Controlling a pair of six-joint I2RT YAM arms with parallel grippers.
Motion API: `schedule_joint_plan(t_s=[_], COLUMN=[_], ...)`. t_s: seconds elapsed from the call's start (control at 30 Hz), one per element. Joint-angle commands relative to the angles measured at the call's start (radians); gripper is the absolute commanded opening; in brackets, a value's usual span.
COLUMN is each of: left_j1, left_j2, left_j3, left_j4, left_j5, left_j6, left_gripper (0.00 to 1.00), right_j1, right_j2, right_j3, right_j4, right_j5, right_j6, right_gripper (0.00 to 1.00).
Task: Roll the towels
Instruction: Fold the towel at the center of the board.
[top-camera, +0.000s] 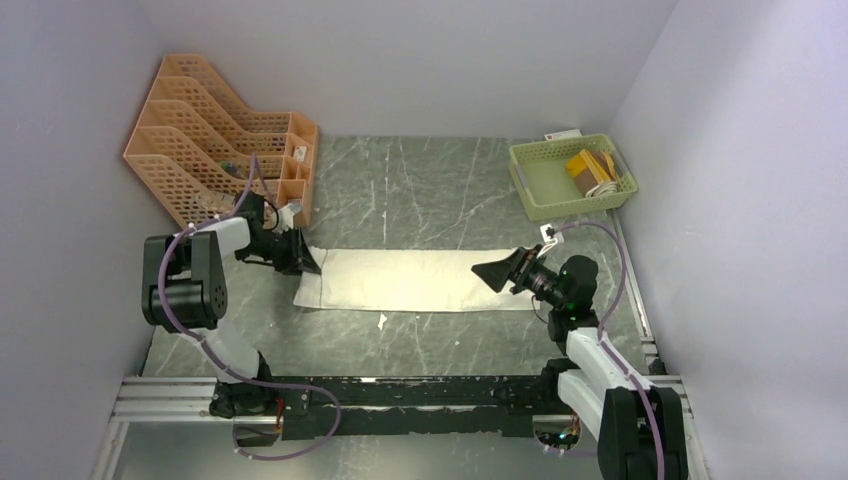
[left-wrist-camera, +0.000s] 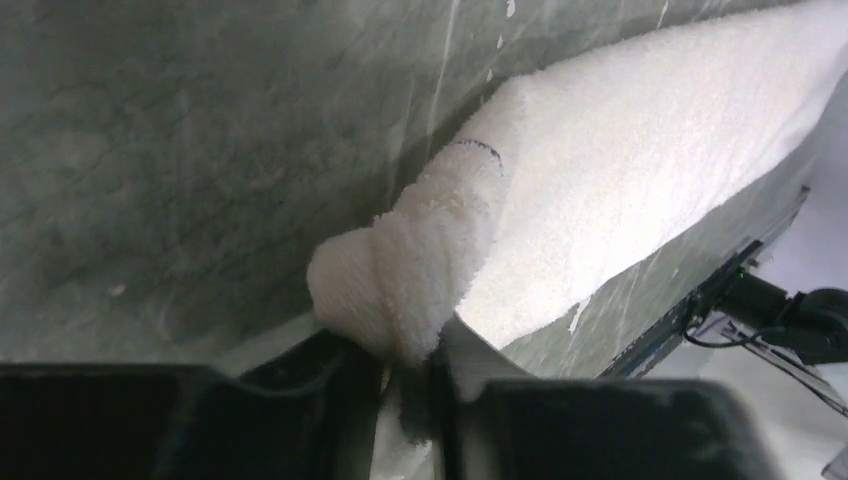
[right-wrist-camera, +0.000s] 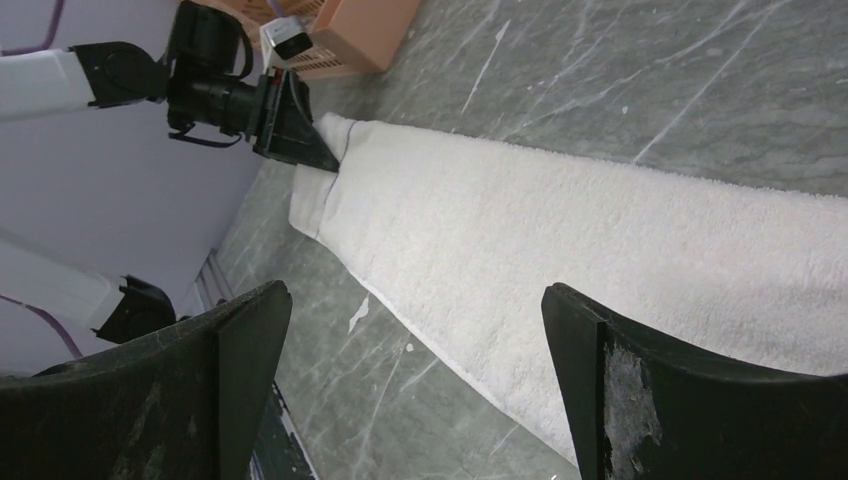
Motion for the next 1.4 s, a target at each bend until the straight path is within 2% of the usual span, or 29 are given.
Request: schedule_joint_plan(t_s=[0.0, 0.07, 0.1, 0.2, 0.3, 0.43, 0.53, 0.63, 0.8, 1.03, 1.1, 1.23, 1.37], left_j1=[-0.007, -0.008, -0.009, -0.007, 0.026, 0.09, 0.095, 0.101, 0.102, 0.098, 0.069, -0.117, -0.286], left_j2=[-0.099, -0.139, -0.158, -0.208, -0.241, -0.266, -0.256, -0.225, -0.201, -0.242, -0.244, -0.246, -0.202], left_j3=[-0.012, -0.002, 0.009, 0.06, 0.136, 0.231, 0.309, 0.381, 0.509, 0.543, 0.568, 0.586, 0.596], left_j4=[-0.037, -0.054, -0.068, -0.127, -0.211, -0.286, -0.329, -0.359, -0.409, -0.433, -0.461, -0.505, -0.574], left_j5=[-0.093, -0.135, -0.159, -0.232, -0.326, -0.446, -0.568, -0.654, -0.676, -0.64, -0.666, -0.79, -0.99], left_j6=[-0.036, -0.053, -0.058, -0.068, -0.057, -0.011, 0.004, 0.013, 0.01, 0.008, 0.002, -0.059, -0.152], left_gripper=[0.23, 0.08, 0.07, 0.07, 0.07, 0.07, 0.07, 0.07, 0.07, 0.07, 0.07, 0.07, 0.07], right_j1=[0.004, 0.004, 0.004, 0.005, 0.013, 0.077, 0.121, 0.156, 0.21, 0.278, 0.282, 0.283, 0.283], right_j2=[0.018, 0.028, 0.033, 0.04, 0.046, 0.077, 0.109, 0.148, 0.257, 0.464, 0.465, 0.451, 0.418], right_j3=[-0.009, -0.009, -0.006, 0.001, 0.021, 0.116, 0.165, 0.209, 0.265, 0.3, 0.291, 0.308, 0.335], right_j4=[0.023, 0.025, 0.022, 0.002, -0.086, -0.326, -0.403, -0.425, -0.419, -0.337, -0.32, -0.343, -0.408], right_j5=[-0.012, -0.012, -0.012, 0.001, 0.058, 0.319, 0.465, 0.544, 0.555, 0.441, 0.441, 0.47, 0.512], right_j6=[-0.018, -0.02, -0.022, -0.036, -0.071, -0.155, -0.156, -0.155, -0.161, -0.151, -0.143, -0.166, -0.193], right_gripper=[1.0, 1.0, 1.0, 1.0, 1.0, 0.99, 0.99, 0.99, 0.99, 0.97, 0.96, 0.96, 0.97])
